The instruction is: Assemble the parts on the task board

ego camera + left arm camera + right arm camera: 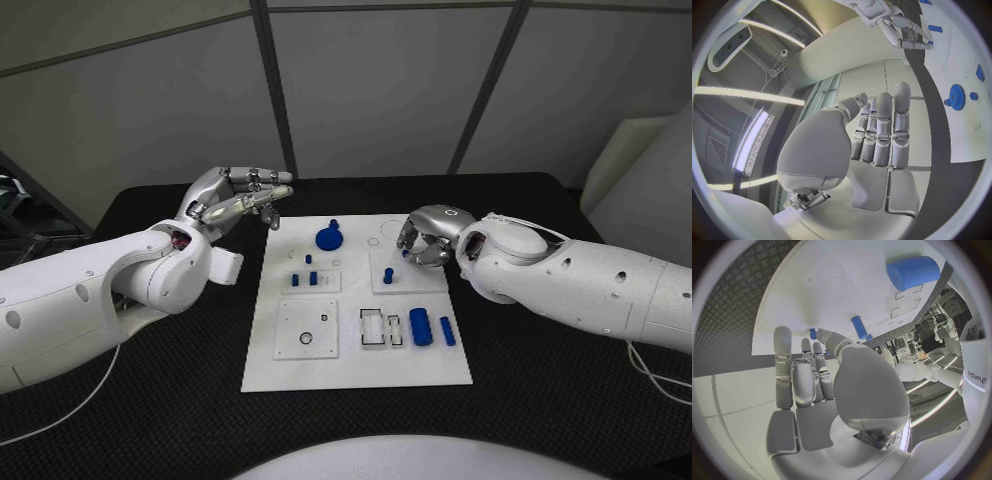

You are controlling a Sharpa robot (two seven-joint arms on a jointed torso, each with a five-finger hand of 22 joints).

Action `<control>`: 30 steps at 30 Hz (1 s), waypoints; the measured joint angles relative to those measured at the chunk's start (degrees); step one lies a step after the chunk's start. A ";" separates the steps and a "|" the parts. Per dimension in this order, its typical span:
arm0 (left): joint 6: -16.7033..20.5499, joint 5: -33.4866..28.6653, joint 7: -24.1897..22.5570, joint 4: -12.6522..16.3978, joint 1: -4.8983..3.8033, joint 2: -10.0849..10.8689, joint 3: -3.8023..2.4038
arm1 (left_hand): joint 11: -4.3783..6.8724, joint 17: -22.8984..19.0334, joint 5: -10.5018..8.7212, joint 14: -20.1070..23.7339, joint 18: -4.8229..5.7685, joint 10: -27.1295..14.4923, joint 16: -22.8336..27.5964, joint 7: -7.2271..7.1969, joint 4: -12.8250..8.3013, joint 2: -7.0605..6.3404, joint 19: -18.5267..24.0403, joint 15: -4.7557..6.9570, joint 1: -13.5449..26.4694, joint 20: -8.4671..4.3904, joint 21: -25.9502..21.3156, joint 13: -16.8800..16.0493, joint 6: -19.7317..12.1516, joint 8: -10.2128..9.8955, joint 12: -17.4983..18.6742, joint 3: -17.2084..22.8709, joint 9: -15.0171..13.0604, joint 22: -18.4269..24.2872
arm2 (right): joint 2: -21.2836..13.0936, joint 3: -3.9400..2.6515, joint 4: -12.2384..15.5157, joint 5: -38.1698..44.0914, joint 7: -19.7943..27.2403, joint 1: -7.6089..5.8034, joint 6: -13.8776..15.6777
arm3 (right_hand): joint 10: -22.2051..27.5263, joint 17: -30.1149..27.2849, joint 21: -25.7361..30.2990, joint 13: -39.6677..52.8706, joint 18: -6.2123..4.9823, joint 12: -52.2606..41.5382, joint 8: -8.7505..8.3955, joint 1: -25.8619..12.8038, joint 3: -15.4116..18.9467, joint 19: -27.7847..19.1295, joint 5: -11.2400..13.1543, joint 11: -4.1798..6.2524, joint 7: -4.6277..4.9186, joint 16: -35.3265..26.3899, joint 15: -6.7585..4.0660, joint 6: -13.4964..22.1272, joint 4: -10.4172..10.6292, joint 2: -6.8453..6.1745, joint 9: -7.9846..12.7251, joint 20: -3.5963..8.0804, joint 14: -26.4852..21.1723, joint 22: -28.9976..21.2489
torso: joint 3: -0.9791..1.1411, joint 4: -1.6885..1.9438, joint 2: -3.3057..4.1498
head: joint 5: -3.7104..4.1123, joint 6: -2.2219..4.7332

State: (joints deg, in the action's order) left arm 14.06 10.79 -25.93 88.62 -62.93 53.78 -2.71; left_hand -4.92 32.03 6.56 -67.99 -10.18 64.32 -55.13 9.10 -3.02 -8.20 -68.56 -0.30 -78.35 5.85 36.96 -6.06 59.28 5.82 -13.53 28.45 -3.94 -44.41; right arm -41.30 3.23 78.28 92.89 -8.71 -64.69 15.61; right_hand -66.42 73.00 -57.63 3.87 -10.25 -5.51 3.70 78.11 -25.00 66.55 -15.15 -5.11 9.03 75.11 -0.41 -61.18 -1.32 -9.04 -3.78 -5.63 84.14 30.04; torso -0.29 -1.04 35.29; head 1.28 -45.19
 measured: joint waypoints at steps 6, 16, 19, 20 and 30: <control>-0.14 -0.10 0.00 -0.09 0.00 -0.04 0.00 | 0.00 -0.08 0.00 0.21 0.00 0.00 0.00 0.00 0.17 0.00 0.04 -0.20 0.00 0.04 0.00 0.00 0.00 0.00 0.00 -0.17 0.00 0.06 | 0.41 -0.02 -0.37 -0.14 0.05 0.28 -0.52 | -1.39 0.44 -1.28 -0.05 -0.01 -1.13 0.56 0.41 -0.81 0.00 0.00 0.29 -0.14 0.77 0.00 -1.04 -0.31 0.41 -0.34 0.00 0.00 1.37 | 0.00 0.00 -0.02 | -0.04 -0.27; -0.76 -0.16 0.12 -0.17 0.00 -0.15 0.00 | -0.03 -0.24 0.00 0.21 0.01 -0.03 -0.01 0.11 0.05 0.00 0.20 -0.20 0.00 0.20 -0.22 0.01 -0.11 -0.23 0.00 -0.38 0.05 0.12 | 1.16 -0.25 -1.57 -0.27 -0.06 0.44 -1.65 | -2.60 0.34 -1.59 0.17 0.00 -1.80 0.90 0.54 -1.02 0.00 0.00 0.72 -0.47 0.77 0.00 -2.01 -0.53 0.54 -0.46 0.00 0.00 1.85 | -0.02 0.00 -0.06 | -0.13 -0.48; -0.95 -0.18 0.16 -0.18 0.00 -0.18 0.00 | -0.33 -0.41 0.00 0.21 0.01 -0.33 -0.01 0.53 -0.06 0.00 0.20 -0.21 0.00 0.21 -0.45 0.01 -0.53 -0.54 0.00 -0.73 0.13 0.20 | 1.38 -0.31 -1.85 -0.27 -0.08 0.44 -1.75 | -2.60 0.34 -1.59 0.24 -0.01 -1.83 0.90 0.54 -1.17 0.00 0.00 0.72 -0.67 0.77 0.00 -2.21 -0.68 0.54 -0.46 0.00 0.00 1.88 | -0.02 0.00 -0.06 | -0.16 -0.56; -1.00 -0.18 0.17 -0.18 0.01 -0.18 0.00 | -0.33 -0.45 0.00 0.21 0.01 -0.33 -0.01 0.65 -0.06 0.00 0.20 -0.21 0.00 0.20 -0.45 0.01 -0.65 -0.54 0.00 -0.73 0.13 0.20 | 1.43 -0.32 -1.91 -0.27 -0.09 0.45 -1.76 | -2.60 0.34 -1.64 0.25 0.00 -1.83 0.90 0.73 -1.17 0.00 0.00 0.72 -0.67 0.88 0.00 -2.21 -0.68 0.73 -0.46 0.00 0.00 1.94 | -0.01 0.00 -0.06 | -0.20 -0.57; -1.37 -0.21 0.26 -0.17 0.01 -0.18 0.00 | -0.54 -0.53 0.00 0.42 0.02 -0.54 -0.01 0.74 -0.22 0.00 0.20 -0.42 0.00 0.20 -0.45 0.01 -0.74 -0.54 0.00 -0.89 0.12 0.25 | 1.65 -0.41 -2.08 0.06 -0.47 0.72 -1.00 | -4.45 0.86 -3.60 0.23 0.01 -3.02 1.70 2.06 -2.89 0.11 3.35 1.54 -1.25 1.98 -0.25 -4.53 -1.46 2.33 -0.77 0.55 -0.18 3.95 | 0.00 -0.01 -0.06 | -0.27 -0.70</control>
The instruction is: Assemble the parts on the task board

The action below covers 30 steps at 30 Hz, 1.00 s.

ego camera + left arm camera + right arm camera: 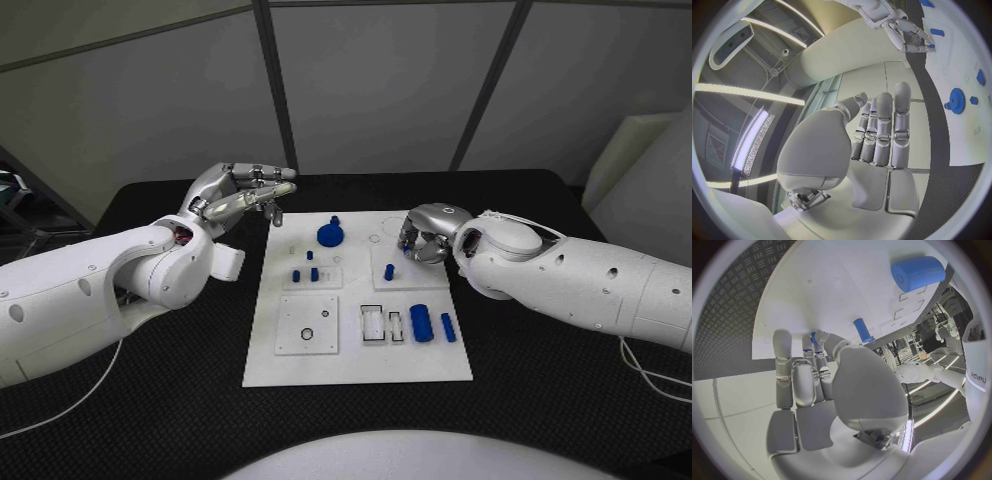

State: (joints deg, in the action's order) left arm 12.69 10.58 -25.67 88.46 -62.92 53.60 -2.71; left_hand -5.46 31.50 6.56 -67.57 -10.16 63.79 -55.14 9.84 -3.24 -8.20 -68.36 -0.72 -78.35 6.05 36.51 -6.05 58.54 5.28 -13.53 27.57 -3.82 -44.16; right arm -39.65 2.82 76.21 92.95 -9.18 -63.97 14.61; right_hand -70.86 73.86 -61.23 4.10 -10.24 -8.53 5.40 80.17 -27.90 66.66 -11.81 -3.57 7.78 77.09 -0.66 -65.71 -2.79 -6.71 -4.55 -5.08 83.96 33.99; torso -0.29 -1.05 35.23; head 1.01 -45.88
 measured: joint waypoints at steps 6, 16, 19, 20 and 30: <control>-0.10 -0.01 0.04 -0.06 0.00 0.00 0.00 | 0.00 -0.04 0.00 0.00 0.00 0.00 0.00 0.20 0.00 0.00 0.00 0.00 0.00 0.00 0.00 0.00 -0.20 0.00 0.00 0.00 0.00 0.00 | -0.22 0.11 0.44 0.47 -0.43 0.22 0.96 | -0.80 0.07 -1.18 0.36 0.00 -0.48 0.30 0.20 -0.36 0.48 0.54 -0.01 -0.26 0.00 -0.39 -0.74 -0.37 0.60 -0.18 0.47 -0.02 1.90 | 0.02 -0.04 -0.02 | -0.01 -0.07; -0.23 -0.03 0.05 -0.30 0.11 -0.04 0.00 | 0.00 -0.12 0.00 0.00 0.00 0.00 0.00 0.19 -0.01 0.00 0.20 0.00 0.00 0.20 0.00 0.00 -0.19 0.00 0.00 -0.31 -0.01 0.05 | -1.58 0.31 2.47 0.97 -1.48 0.59 2.27 | -0.80 -0.47 -2.62 0.44 0.92 -0.71 0.23 0.35 -0.37 1.56 0.66 0.00 -0.18 0.00 -0.39 -0.82 -0.39 0.87 -0.19 0.48 -0.02 4.75 | 0.03 -0.09 -0.07 | 0.08 -0.08; -0.25 -0.03 0.05 -0.34 0.12 -0.05 0.00 | 0.00 -0.12 0.00 0.00 0.01 0.00 0.00 0.19 -0.01 0.00 0.20 0.00 0.00 0.21 0.00 0.01 -0.19 0.00 0.00 -0.31 -0.01 0.05 | -2.04 0.31 3.16 1.07 -1.72 0.62 2.61 | -0.80 -0.47 -2.62 0.45 0.92 -0.71 0.22 0.35 -0.51 1.56 0.66 -0.01 -0.18 0.00 -0.39 -0.82 -0.53 0.87 -0.18 0.48 -0.02 4.75 | 0.03 -0.09 -0.07 | 0.10 -0.01; -0.26 -0.03 0.05 -0.37 0.16 -0.05 0.00 | 0.00 -0.12 0.00 0.00 0.00 0.00 0.00 0.19 -0.01 0.00 0.20 0.00 0.00 0.21 0.00 0.01 -0.19 0.00 0.00 -0.31 -0.01 0.05 | -2.23 0.29 3.45 1.11 -1.83 0.62 2.78 | -0.80 -0.47 -2.62 0.45 0.92 -0.71 0.22 0.35 -0.51 1.56 0.66 -0.01 -0.18 0.00 -0.39 -0.82 -0.53 0.87 -0.16 0.48 -0.02 4.75 | 0.02 -0.09 -0.07 | 0.10 0.00; -0.30 -0.04 0.05 -0.71 0.23 -0.11 0.00 | -0.21 -0.30 0.00 0.20 0.01 -0.21 0.00 0.19 0.39 0.04 0.20 -0.20 0.04 0.20 -0.22 0.01 -0.19 0.01 0.00 -0.71 -0.01 0.16 | -4.68 0.19 7.74 1.59 -2.75 0.39 4.66 | -0.81 -0.54 -2.87 0.46 0.91 -0.71 0.19 0.35 -0.69 1.56 1.05 0.00 -0.17 0.00 -0.39 -0.82 -0.36 0.86 -0.12 0.48 -0.02 4.83 | -0.05 -0.03 -0.14 | 0.23 0.07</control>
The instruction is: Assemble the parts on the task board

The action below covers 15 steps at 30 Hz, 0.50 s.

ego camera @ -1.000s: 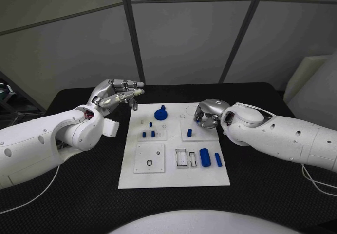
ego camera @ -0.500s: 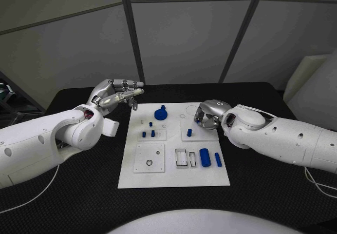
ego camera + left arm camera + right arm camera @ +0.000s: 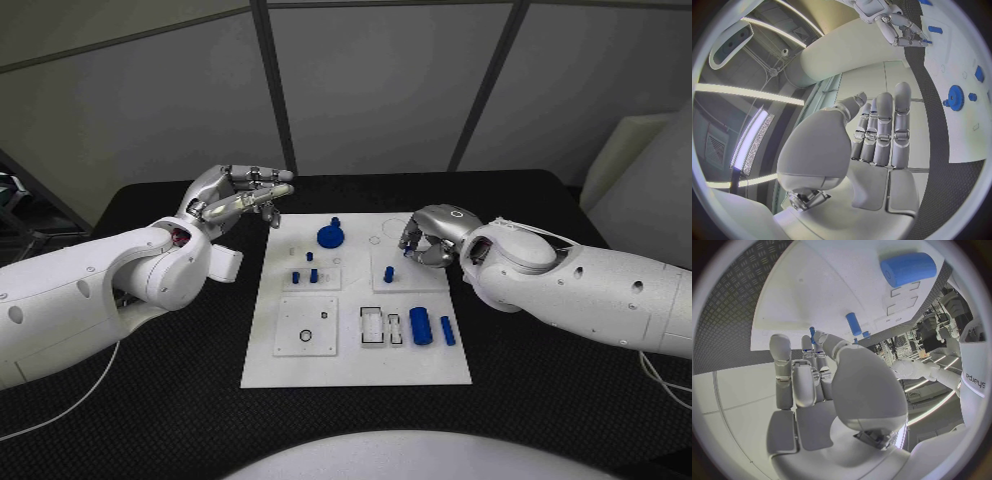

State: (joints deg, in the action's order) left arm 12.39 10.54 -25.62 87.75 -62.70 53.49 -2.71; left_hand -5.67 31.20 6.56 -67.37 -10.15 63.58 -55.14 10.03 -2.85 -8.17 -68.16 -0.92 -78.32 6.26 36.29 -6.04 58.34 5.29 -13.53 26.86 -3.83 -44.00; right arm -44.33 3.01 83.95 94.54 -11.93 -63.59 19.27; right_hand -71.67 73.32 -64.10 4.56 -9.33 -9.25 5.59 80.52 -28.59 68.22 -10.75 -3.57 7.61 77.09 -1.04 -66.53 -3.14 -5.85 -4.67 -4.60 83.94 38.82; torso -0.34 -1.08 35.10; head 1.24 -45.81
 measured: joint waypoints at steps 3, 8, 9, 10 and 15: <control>-0.02 0.00 0.02 -0.07 0.00 -0.07 0.00 | 0.00 0.00 0.00 0.00 0.00 0.00 0.00 0.00 0.00 0.20 0.00 0.00 0.20 0.00 0.00 0.00 0.00 0.00 0.00 0.00 0.00 0.00 | -0.75 -0.25 1.69 0.08 -0.16 -0.11 0.51 | 0.00 0.01 0.00 0.00 0.00 0.00 -0.01 0.00 0.00 0.00 0.00 0.00 0.00 0.00 0.00 0.00 0.00 0.00 0.02 0.00 0.00 0.00 | -0.02 0.00 0.00 | -0.08 0.04; -0.07 -0.01 0.04 -0.22 0.01 -0.14 0.00 | 0.00 0.00 0.00 0.00 0.00 0.00 0.00 0.00 0.00 0.20 0.00 0.00 0.20 0.00 0.00 0.00 0.00 0.00 0.00 0.00 0.00 0.00 | -1.70 -1.29 5.66 0.07 -0.29 -0.29 1.45 | 0.00 0.16 0.00 0.00 0.00 0.00 -0.06 0.00 0.00 0.00 0.04 0.00 0.00 0.00 0.00 0.01 0.00 -0.01 0.00 0.00 0.00 0.08 | 0.00 0.00 0.03 | -0.45 0.12; -0.09 -0.01 0.05 -0.27 0.01 -0.16 0.00 | 0.00 0.00 0.00 0.00 0.00 0.00 0.00 0.00 0.00 0.20 0.00 0.00 0.20 0.00 0.00 0.00 0.00 0.00 0.00 0.00 0.00 0.00 | -1.80 -1.40 6.60 0.03 -0.29 -0.30 1.63 | 0.00 0.18 0.00 0.00 0.00 0.00 -0.06 0.00 0.00 0.00 0.04 0.00 0.00 0.00 0.00 0.01 0.00 -0.01 -0.01 0.00 0.00 0.11 | 0.01 -0.01 0.04 | -0.53 0.13; -0.10 -0.01 0.06 -0.35 0.01 -0.20 0.00 | 0.00 0.00 0.00 0.00 0.00 0.00 0.00 0.00 0.00 0.20 0.00 0.00 0.20 0.00 0.00 0.00 0.00 0.00 0.00 0.00 0.00 0.00 | -1.82 -1.46 7.71 -0.03 -0.28 -0.30 1.87 | 0.00 0.18 0.00 0.00 -0.01 0.00 -0.07 0.00 0.00 0.00 0.04 0.00 0.00 0.00 0.00 0.01 0.00 -0.01 -0.01 0.00 0.00 0.10 | 0.03 0.00 0.06 | -0.60 0.14; -0.17 -0.02 0.10 -0.84 0.04 -0.59 0.00 | 0.00 0.00 0.00 0.00 0.00 0.00 0.00 0.00 0.00 0.20 0.00 0.00 0.20 0.00 0.00 0.00 0.00 0.00 0.00 0.00 0.00 -0.01 | -1.03 -1.63 10.94 -0.48 -0.06 -0.29 2.56 | 0.00 0.22 -0.09 -0.01 0.00 0.00 -0.13 -0.01 -0.06 0.00 0.12 0.00 0.00 0.00 0.00 0.01 -0.06 -0.01 -0.01 0.00 0.00 0.10 | 0.03 -0.01 0.09 | -1.39 0.20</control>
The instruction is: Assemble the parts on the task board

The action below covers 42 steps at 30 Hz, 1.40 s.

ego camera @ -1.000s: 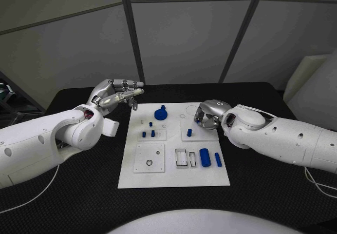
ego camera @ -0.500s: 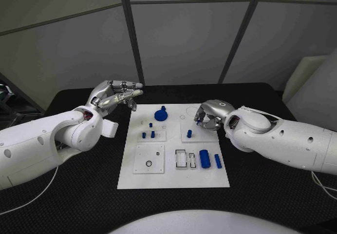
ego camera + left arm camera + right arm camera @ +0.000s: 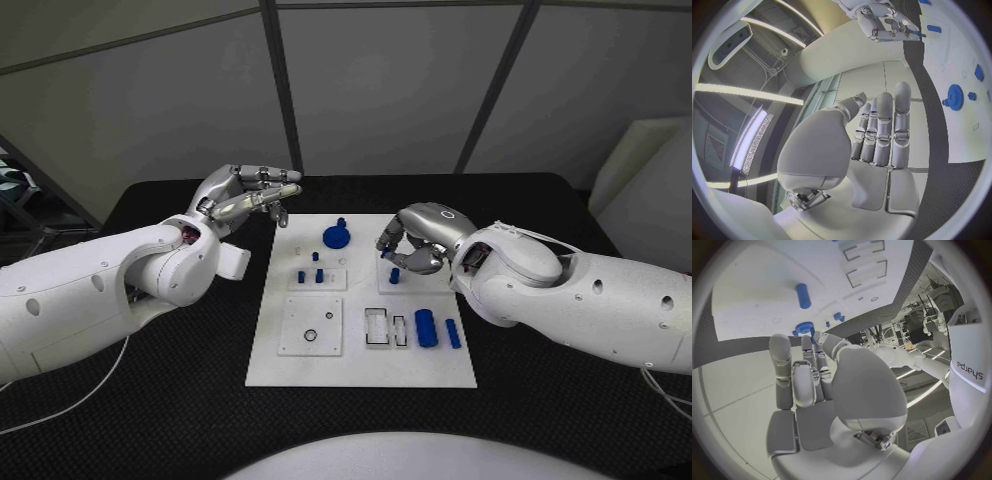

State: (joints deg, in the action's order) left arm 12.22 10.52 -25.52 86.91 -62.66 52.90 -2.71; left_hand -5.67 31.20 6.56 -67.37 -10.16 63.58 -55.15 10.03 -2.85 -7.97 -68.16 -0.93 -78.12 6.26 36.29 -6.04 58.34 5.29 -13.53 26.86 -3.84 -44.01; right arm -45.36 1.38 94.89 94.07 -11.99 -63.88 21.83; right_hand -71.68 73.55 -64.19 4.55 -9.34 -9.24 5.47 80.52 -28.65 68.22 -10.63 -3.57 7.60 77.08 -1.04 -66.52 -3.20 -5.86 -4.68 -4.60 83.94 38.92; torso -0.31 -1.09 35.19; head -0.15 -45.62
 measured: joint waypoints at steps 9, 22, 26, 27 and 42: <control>-0.07 -0.01 0.07 -1.58 0.00 -1.83 0.02 | 0.00 -0.07 0.00 0.00 0.00 0.00 0.00 0.00 0.00 0.00 0.00 0.00 0.00 0.00 -0.22 0.00 0.00 0.00 0.00 -0.33 0.00 0.06 | 6.57 0.05 -1.08 -1.19 1.02 0.70 0.07 | 0.00 0.01 -0.14 -0.04 0.00 0.01 -0.01 -0.01 -0.23 0.00 0.03 0.00 -0.01 0.00 0.00 0.01 -0.24 -0.01 0.01 0.00 0.00 -0.04 | -0.14 0.15 0.07 | -2.02 -0.43; -0.05 -0.02 0.10 -2.06 -0.04 -3.14 0.01 | -0.20 -0.19 0.00 0.00 0.00 -0.20 0.00 0.00 0.00 0.00 0.00 0.00 0.00 0.00 -0.22 0.00 0.00 0.02 0.00 -0.33 0.00 0.11 | 12.59 1.97 -4.56 -2.02 3.16 4.14 -1.59 | 0.00 -0.07 -0.14 -0.12 0.00 0.05 -0.06 -0.01 -0.41 0.00 0.15 0.00 -0.02 0.00 0.00 0.03 -0.10 -0.01 0.09 0.00 0.00 -0.32 | -0.14 0.17 0.14 | -5.38 -1.84; -0.02 -0.03 0.10 -2.06 -0.06 -3.14 0.01 | -0.36 -0.35 0.00 0.42 0.00 -0.44 0.15 0.00 -0.16 0.00 0.21 -0.40 0.00 0.21 -0.67 0.00 0.00 0.02 0.00 -0.48 -0.01 0.21 | 12.95 2.02 -4.96 -2.04 3.40 4.40 -2.35 | 0.00 -0.13 -0.14 -0.12 0.00 0.06 -0.17 -0.01 -0.41 0.00 0.16 0.00 -0.02 0.00 0.00 0.03 -0.10 -0.01 0.11 0.00 0.00 -0.42 | -0.10 0.08 0.13 | -5.94 -2.19; -0.01 -0.03 0.10 -2.06 -0.08 -3.14 0.00 | -0.22 -0.37 0.00 0.53 0.00 -0.58 0.23 0.00 -0.16 0.00 0.21 -0.29 0.00 0.22 -0.67 0.00 0.00 0.02 0.00 -0.48 -0.01 0.21 | 13.01 2.03 -5.00 -2.04 3.41 4.42 -2.61 | 0.00 -0.13 -0.14 -0.13 0.00 0.06 -0.18 -0.01 -0.41 -0.01 0.16 0.00 -0.02 0.00 0.00 0.03 -0.10 -0.01 0.12 0.00 0.00 -0.42 | -0.10 0.05 0.13 | -6.08 -2.30; 0.08 -0.04 0.09 -2.03 -0.11 -3.04 0.00 | -0.40 -0.54 0.00 1.03 0.00 -0.81 0.22 0.00 -0.16 -0.01 0.42 -0.21 -0.01 0.42 -0.67 0.05 0.00 0.02 0.00 -0.79 -0.01 0.31 | 13.00 2.08 -4.73 -1.52 3.23 4.54 -5.88 | 0.01 -0.13 -0.14 -0.08 -0.01 0.06 -0.21 -0.01 -0.43 -0.01 0.01 -0.01 -0.10 0.00 0.00 0.12 -0.13 -0.02 0.12 0.00 0.00 -0.42 | -0.05 0.00 0.11 | -6.99 -3.35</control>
State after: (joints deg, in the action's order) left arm 12.29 10.48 -25.42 84.88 -62.77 49.86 -2.71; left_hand -6.06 30.66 6.56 -66.34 -10.15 62.77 -54.92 10.03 -3.01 -7.98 -67.75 -1.14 -78.13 6.67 35.62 -5.99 58.35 5.32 -13.53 26.08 -3.84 -43.69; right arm -32.36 3.46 90.16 92.54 -8.76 -59.33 15.95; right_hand -71.67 73.42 -64.33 4.47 -9.34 -9.18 5.26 80.50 -29.07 68.21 -10.62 -3.58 7.50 77.08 -1.04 -66.40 -3.33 -5.88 -4.56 -4.60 83.94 38.50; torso -0.36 -1.09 35.30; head -7.15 -48.97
